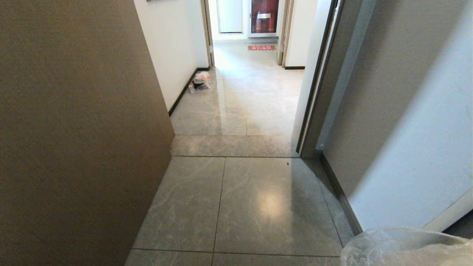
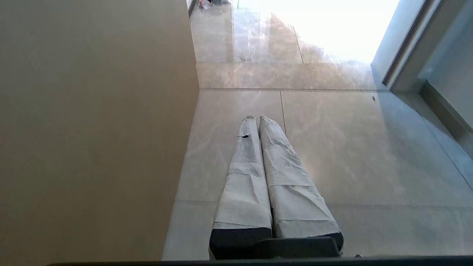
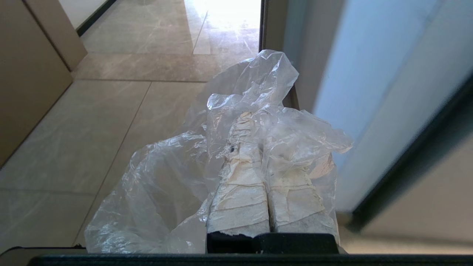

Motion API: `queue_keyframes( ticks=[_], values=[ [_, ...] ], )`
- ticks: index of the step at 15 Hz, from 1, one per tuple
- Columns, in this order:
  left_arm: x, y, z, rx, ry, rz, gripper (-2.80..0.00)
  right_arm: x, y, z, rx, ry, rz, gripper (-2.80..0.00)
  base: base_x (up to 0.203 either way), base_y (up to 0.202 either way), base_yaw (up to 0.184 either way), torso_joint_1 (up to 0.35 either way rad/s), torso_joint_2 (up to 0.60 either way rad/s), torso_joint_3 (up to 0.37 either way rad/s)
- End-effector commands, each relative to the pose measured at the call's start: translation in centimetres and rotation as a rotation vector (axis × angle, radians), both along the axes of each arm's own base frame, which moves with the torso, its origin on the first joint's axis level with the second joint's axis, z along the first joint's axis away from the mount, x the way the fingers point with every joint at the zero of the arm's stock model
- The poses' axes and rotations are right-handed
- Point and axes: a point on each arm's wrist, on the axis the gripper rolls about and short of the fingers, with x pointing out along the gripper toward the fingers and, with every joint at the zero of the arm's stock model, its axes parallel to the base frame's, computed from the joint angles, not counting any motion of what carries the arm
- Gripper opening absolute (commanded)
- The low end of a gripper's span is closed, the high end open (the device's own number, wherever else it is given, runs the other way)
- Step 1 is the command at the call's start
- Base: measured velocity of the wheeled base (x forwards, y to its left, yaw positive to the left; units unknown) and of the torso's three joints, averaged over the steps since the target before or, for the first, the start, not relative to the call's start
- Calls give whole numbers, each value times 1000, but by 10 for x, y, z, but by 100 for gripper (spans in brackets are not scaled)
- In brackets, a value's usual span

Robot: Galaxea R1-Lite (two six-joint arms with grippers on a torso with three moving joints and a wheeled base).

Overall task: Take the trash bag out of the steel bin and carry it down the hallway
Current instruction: Put the trash bag at the door

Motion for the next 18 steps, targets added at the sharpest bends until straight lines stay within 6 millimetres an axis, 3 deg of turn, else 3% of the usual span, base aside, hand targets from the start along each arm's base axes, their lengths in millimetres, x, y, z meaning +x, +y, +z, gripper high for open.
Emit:
queue_keyframes(
  ticks=[1, 18],
  values=[
    [0, 0, 0, 0, 1, 1, -280, 0, 0, 0, 0, 3, 1, -280, 193, 0, 2, -1, 2, 1],
    [0, 0, 0, 0, 1, 1, -280, 0, 0, 0, 0, 3, 1, -280, 192, 0, 2, 2, 3, 3]
  ],
)
